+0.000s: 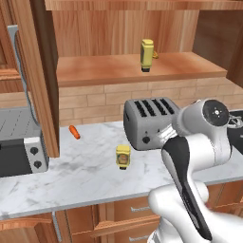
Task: Pick the mustard and mustard from the counter and place them in the cabinet.
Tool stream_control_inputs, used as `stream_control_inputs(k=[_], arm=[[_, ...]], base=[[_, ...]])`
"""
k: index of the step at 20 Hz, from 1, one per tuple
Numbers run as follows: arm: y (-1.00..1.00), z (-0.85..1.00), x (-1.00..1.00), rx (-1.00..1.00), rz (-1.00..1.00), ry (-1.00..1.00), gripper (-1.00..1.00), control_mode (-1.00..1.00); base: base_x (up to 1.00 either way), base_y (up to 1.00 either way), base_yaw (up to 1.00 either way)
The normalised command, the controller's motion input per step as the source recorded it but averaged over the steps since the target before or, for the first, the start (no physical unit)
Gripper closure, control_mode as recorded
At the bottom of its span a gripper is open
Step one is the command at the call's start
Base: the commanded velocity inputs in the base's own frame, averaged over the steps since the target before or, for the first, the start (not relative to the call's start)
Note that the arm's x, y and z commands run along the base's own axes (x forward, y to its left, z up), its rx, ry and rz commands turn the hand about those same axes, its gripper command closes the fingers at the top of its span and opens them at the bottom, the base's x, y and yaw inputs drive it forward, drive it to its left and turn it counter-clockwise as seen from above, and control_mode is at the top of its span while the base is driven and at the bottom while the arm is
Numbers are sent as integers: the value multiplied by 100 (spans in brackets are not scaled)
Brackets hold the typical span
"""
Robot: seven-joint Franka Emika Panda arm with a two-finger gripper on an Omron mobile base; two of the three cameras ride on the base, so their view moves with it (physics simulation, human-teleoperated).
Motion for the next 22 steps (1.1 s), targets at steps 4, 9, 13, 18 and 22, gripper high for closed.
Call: stream_control_inputs(k=[4, 9, 13, 18, 22], arm=[[1, -100, -60, -15, 20, 23, -100, -100], [1, -100, -11, -11, 19, 26, -100, -100], [0, -97, 17, -2, 19, 22, -100, -100], [35, -56, 57, 1, 6, 5, -100, -100], [77, -31, 41, 0, -3, -2, -100, -100]], base=[[0, 0, 0], [0, 0, 0], [0, 0, 0], [0, 0, 0], [0, 0, 0]])
